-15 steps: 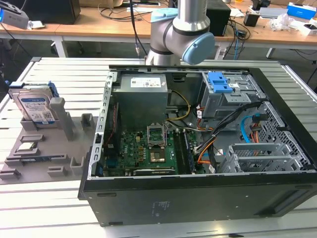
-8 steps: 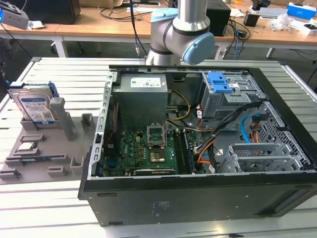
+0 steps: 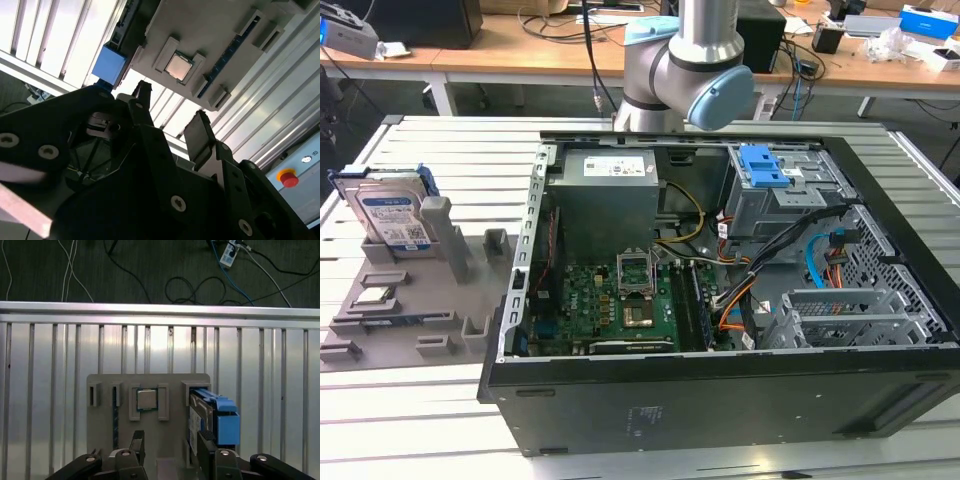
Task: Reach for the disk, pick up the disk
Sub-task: 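Pick up the disk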
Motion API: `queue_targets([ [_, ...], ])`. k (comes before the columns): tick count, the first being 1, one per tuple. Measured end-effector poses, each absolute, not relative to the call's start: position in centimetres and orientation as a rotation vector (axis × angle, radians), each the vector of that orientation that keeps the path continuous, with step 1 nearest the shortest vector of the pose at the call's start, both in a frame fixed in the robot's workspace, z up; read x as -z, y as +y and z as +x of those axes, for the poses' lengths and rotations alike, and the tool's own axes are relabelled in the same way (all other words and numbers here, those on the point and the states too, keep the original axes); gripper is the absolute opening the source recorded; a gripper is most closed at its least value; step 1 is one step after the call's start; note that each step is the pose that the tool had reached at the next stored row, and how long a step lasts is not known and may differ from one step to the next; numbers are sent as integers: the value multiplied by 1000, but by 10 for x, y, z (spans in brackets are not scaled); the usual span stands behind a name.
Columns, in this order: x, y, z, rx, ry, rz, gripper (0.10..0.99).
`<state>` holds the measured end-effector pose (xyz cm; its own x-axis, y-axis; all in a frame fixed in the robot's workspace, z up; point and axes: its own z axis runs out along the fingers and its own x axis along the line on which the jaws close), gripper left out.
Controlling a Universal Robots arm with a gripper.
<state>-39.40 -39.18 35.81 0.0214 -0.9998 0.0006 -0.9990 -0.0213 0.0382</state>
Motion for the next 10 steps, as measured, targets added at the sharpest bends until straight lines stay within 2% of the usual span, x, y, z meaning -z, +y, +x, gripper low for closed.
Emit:
queue_targets([
  [10, -358, -372, -394, 41, -2178, 2225, 545],
])
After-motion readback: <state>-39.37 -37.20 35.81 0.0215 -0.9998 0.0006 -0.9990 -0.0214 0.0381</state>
